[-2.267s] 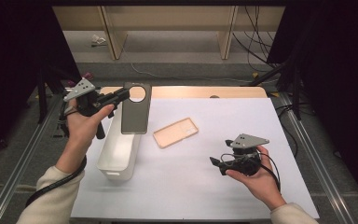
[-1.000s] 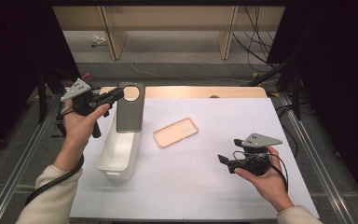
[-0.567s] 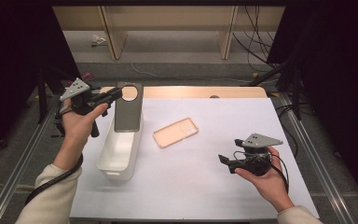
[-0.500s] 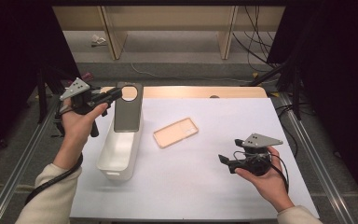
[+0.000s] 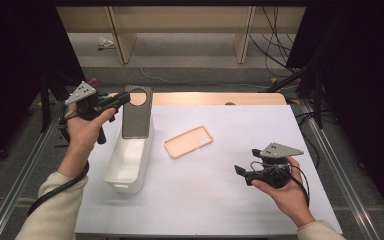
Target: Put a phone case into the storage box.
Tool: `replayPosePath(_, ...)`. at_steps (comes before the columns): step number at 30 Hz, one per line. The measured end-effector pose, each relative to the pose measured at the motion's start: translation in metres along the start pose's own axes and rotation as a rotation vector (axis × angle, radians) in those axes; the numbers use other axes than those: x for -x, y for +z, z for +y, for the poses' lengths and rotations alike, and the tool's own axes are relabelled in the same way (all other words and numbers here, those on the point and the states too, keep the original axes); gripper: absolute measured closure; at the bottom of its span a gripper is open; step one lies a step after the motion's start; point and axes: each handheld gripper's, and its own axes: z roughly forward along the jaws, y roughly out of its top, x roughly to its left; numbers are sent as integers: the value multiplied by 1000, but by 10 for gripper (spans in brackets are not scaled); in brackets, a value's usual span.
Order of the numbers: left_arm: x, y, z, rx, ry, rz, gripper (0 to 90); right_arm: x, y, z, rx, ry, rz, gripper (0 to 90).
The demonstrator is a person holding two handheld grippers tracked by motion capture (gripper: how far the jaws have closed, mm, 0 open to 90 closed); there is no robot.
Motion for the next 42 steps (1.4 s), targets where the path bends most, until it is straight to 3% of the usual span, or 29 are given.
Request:
replayPosePath(12, -7, 4, 3, -3, 24, 18, 816, 0, 0, 0, 2, 1, 0, 162)
replayPosePath(42, -30, 24, -6, -30, 15, 46, 815, 1, 0, -1, 3, 12, 6, 162)
